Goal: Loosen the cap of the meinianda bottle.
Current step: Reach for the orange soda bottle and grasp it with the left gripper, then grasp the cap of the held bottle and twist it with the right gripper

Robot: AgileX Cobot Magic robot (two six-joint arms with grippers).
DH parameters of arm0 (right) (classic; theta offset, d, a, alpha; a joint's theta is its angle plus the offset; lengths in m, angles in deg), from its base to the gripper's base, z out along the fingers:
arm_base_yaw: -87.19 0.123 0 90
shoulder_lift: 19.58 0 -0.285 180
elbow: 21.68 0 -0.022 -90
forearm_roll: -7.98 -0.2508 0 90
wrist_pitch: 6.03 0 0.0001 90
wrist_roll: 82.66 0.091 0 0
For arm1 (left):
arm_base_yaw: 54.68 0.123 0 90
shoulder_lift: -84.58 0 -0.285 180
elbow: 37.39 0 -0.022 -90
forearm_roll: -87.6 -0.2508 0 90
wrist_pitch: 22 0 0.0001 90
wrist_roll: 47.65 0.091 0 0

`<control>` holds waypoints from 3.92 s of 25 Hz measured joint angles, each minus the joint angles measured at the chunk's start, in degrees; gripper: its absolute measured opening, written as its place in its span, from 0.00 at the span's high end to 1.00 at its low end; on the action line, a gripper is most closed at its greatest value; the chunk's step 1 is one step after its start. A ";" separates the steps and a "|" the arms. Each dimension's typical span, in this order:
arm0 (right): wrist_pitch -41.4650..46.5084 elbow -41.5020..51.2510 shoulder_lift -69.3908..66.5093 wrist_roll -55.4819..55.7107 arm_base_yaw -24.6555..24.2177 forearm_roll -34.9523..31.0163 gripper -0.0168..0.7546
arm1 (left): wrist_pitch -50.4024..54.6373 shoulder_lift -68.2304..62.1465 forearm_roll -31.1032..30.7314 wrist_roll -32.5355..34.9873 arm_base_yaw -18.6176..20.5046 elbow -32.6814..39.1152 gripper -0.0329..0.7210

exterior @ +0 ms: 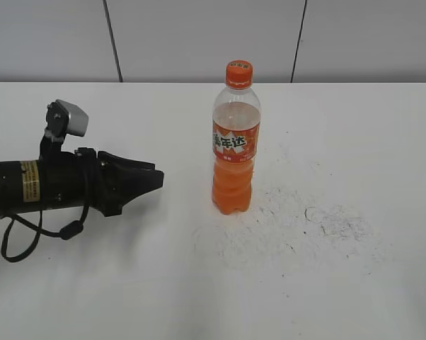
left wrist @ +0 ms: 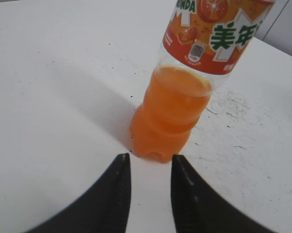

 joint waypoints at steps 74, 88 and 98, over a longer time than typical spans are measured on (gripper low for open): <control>-0.27 0.00 0.00 0.00 0.00 -0.33 0.27 | -4.40 -26.42 -12.15 -1.72 -12.42 -36.21 0.23; -0.27 0.00 0.00 0.00 0.00 -0.39 0.27 | -4.50 -26.42 -12.20 1.27 -12.61 -36.21 0.24; -0.85 0.00 0.00 0.00 0.00 -0.45 0.27 | -4.57 -26.42 -12.45 3.51 -12.67 -36.21 0.25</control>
